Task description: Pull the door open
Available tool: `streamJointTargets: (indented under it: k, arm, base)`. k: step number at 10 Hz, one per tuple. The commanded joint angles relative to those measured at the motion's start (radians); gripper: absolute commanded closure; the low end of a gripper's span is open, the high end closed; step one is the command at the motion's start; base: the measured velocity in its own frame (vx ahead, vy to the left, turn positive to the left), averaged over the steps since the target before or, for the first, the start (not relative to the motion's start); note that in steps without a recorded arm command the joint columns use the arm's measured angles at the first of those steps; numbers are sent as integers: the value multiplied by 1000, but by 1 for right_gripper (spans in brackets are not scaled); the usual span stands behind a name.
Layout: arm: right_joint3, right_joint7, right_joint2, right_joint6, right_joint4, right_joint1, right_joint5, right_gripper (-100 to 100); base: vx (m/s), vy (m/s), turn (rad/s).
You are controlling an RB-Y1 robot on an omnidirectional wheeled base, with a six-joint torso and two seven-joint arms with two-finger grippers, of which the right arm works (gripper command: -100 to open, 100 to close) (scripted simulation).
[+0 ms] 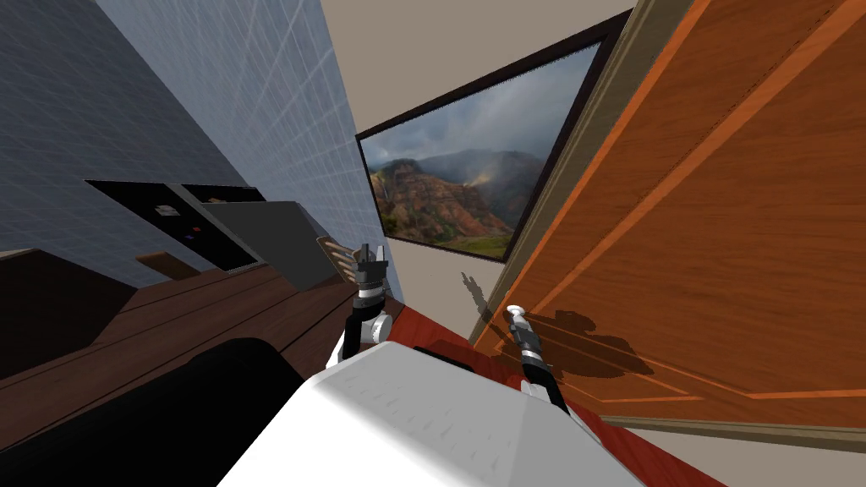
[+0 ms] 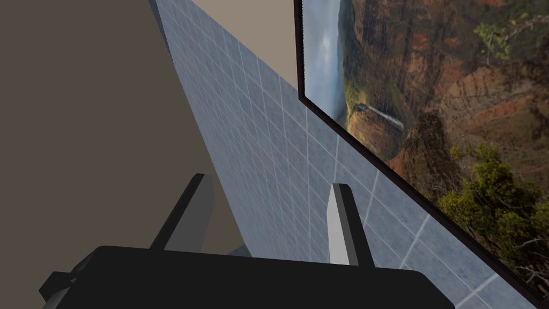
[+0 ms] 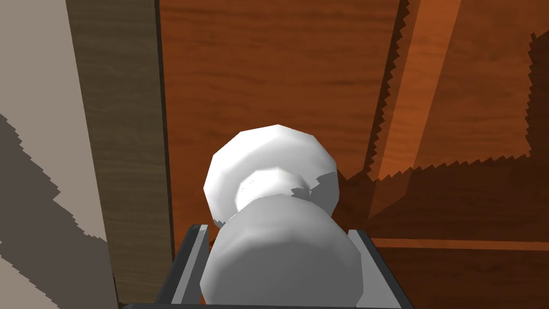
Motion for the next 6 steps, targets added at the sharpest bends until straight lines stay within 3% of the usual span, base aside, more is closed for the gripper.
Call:
streamJointTargets:
  k: [1, 5, 6]
  arm:
    - [3, 2, 4, 1, -1, 1, 1, 100]
    - [3, 2, 4, 1, -1, 1, 1, 100]
    - [24, -25, -17, -11, -3, 11, 9, 100]
  base:
    - [-32, 0, -7]
    - [-12, 2, 1]
    - [-125, -20, 117]
